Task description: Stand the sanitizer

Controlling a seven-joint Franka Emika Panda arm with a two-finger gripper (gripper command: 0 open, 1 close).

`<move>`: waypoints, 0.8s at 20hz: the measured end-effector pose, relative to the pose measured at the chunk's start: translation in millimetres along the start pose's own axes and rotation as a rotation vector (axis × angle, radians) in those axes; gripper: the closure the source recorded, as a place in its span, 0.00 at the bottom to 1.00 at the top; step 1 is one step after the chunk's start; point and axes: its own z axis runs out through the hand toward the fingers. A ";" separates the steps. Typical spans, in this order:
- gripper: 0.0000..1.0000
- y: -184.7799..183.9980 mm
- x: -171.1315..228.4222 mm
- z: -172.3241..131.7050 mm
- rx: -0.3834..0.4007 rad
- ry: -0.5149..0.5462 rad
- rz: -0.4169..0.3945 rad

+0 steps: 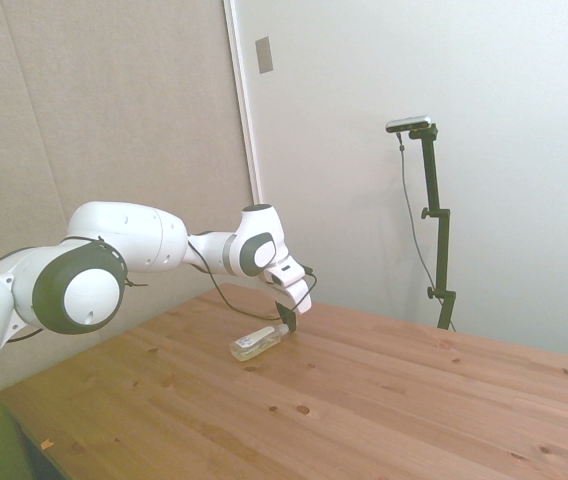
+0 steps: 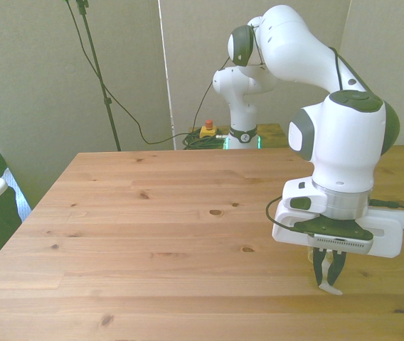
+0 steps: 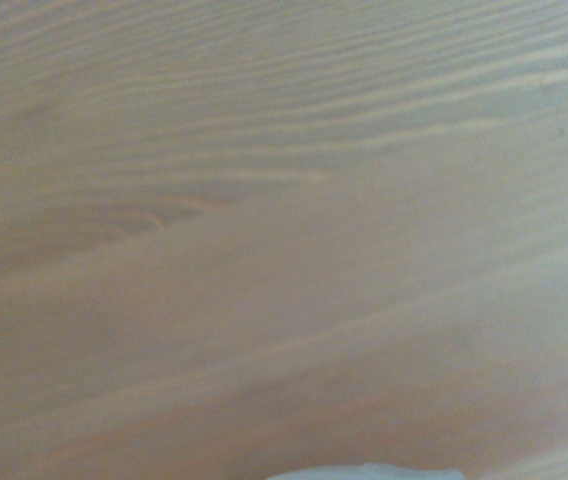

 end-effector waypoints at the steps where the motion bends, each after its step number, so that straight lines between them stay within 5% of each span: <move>1: 1.00 -2.4 0.9 -3.3 0.028 0.014 0.004; 7: 1.00 -2.3 2.9 -26.7 0.172 0.101 0.052; 16: 1.00 23.4 -9.6 -60.6 0.359 0.411 0.157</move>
